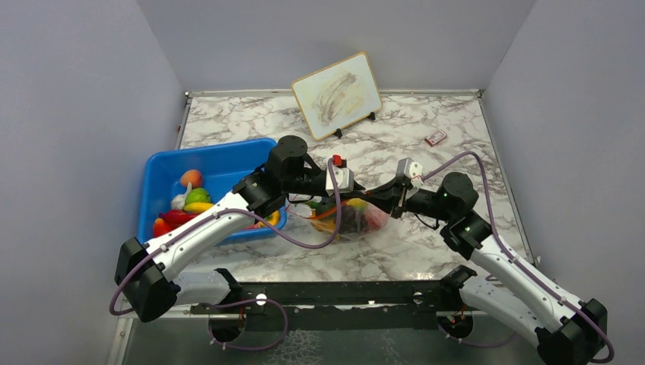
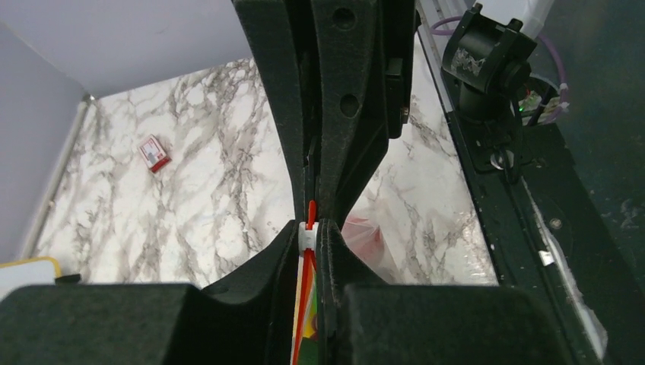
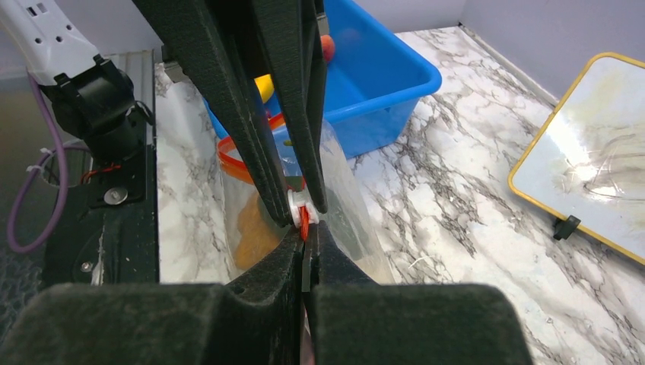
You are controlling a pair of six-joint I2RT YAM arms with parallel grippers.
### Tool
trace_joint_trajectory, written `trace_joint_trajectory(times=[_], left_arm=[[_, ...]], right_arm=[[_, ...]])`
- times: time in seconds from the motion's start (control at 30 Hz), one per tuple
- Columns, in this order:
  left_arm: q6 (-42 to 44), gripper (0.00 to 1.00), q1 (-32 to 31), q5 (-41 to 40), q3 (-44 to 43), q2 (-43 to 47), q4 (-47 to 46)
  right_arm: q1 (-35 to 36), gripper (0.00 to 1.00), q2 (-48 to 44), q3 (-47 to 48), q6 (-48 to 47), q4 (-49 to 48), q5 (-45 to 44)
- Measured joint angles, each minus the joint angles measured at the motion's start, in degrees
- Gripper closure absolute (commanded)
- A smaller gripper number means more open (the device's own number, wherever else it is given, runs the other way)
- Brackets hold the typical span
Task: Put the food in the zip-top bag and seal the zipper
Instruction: Zip the zipper food storage bag at the center of the board.
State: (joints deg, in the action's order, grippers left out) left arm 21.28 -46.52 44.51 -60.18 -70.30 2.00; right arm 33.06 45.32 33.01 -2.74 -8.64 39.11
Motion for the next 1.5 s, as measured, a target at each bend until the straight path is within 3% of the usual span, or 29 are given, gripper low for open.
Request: trace_joint_trajectory(times=[0.03, 0.73, 1.5], left_arm=[[0.1, 1.0, 0.0, 0.2, 0.0, 0.0, 0.1], [9.1, 1.0, -0.4, 0.6, -1.1, 0.1, 8.5], [11.4, 1.0, -0.3, -3.2, -0.5, 3.1, 13.2]], right_arm=[[0.0, 0.99, 0.0, 0.0, 0.0, 0.0, 0.0], [0.0, 0.99, -3.1, -3.5, 1.9, -2.1, -0.1], [0.3, 0.99, -6.4, -3.6, 3.0, -1.4, -4.5]])
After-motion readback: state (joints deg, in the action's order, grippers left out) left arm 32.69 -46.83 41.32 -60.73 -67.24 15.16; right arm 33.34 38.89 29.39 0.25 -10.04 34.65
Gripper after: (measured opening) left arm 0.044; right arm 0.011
